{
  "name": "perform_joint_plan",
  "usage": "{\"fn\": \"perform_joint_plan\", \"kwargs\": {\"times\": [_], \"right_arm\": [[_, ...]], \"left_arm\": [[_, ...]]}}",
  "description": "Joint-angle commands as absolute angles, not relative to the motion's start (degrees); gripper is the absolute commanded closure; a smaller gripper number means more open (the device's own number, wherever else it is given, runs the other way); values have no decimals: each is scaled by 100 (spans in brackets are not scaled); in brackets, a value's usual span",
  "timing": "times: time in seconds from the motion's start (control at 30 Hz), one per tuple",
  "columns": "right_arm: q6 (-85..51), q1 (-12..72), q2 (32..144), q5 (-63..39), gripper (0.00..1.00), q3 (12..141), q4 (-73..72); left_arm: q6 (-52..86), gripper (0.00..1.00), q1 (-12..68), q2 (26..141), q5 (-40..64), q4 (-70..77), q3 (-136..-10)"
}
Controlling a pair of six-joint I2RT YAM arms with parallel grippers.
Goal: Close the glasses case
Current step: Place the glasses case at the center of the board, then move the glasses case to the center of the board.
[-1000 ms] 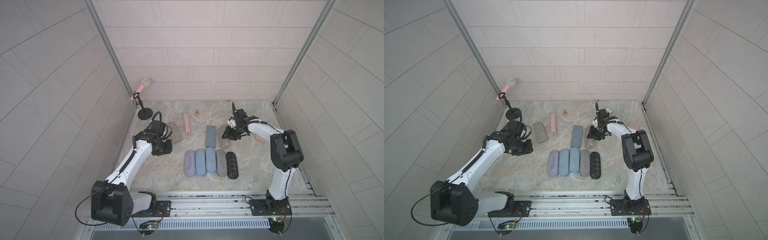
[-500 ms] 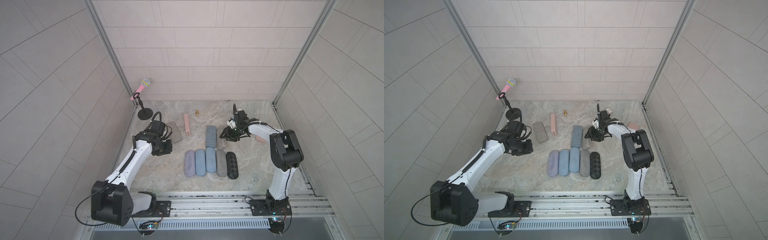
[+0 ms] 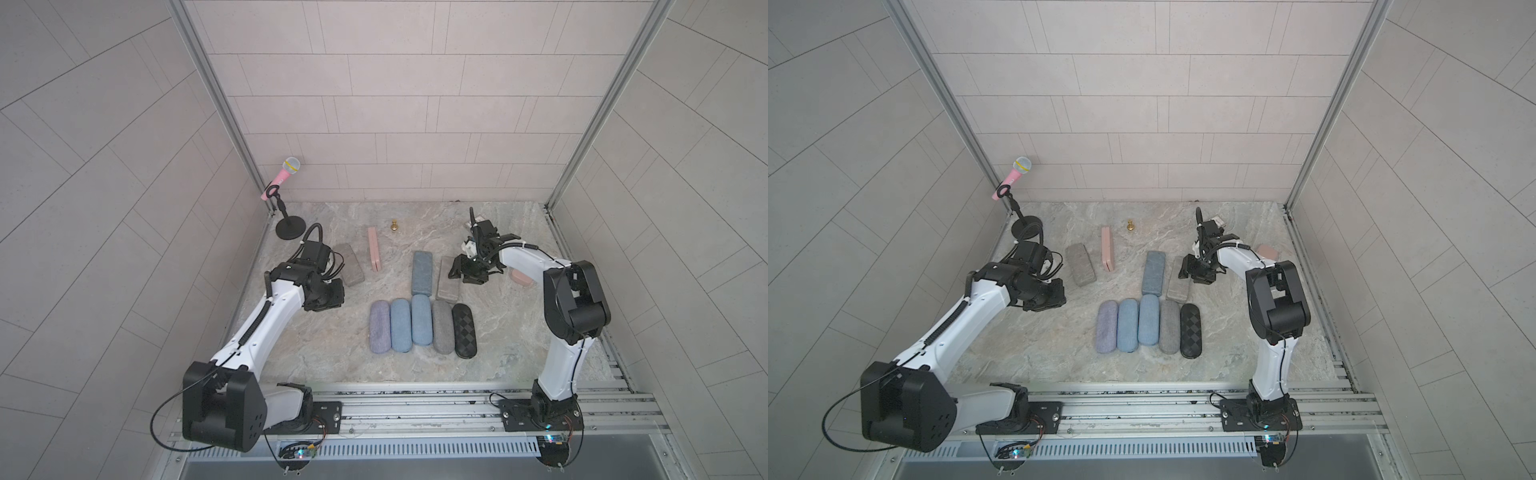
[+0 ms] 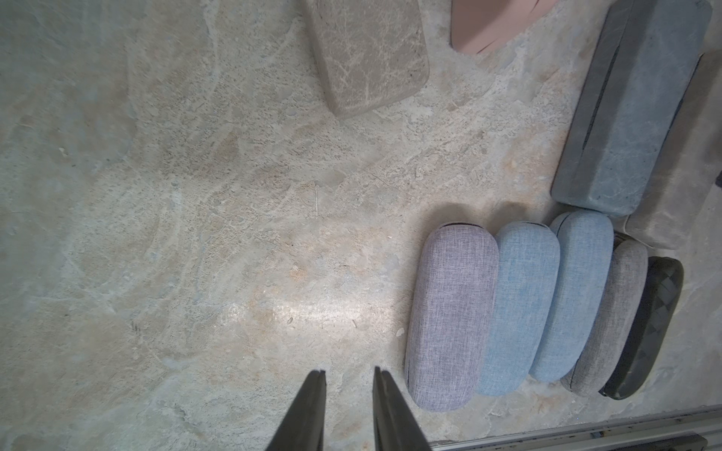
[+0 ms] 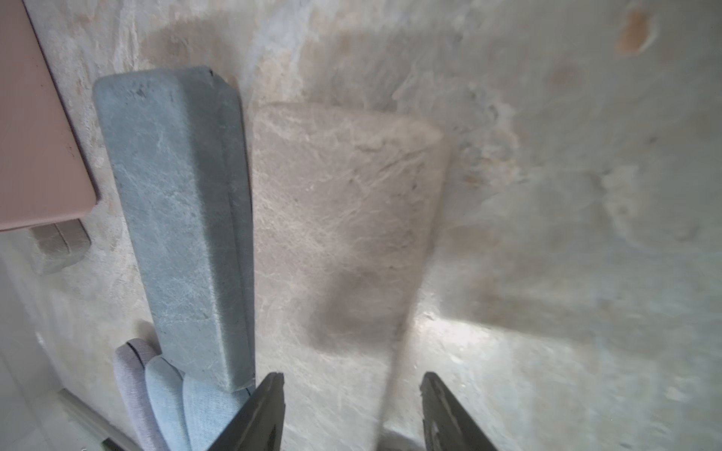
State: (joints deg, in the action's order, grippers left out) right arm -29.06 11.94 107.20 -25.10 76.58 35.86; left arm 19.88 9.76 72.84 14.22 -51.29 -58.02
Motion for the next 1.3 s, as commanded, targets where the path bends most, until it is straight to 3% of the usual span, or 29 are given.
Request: {"fn": "perform_joint_plan", "kwargs": {"times": [0.0,0.27,0.63,1.1,1.27], "right_arm": [[-2907,1178,10250,-1431,36,7855,4039],[-3309,870,10068,590,14,8030,4406],[-3346,-354,10903,462,6,8322,4204],[-3301,-865,11791,371,5,8725,4089],[-3196,-923,12001,264,9,8833,4122]], "left_arm": [[1960,73,944,7190,1435,-5192,-5770],[1963,73,936,7256,1501,-5143,-5811],[1960,72,937,7345,1472,-5145,-5818],[1916,72,933,7609,1384,-5207,-5929],[1908,72,928,7658,1348,-5250,-5941]]}}
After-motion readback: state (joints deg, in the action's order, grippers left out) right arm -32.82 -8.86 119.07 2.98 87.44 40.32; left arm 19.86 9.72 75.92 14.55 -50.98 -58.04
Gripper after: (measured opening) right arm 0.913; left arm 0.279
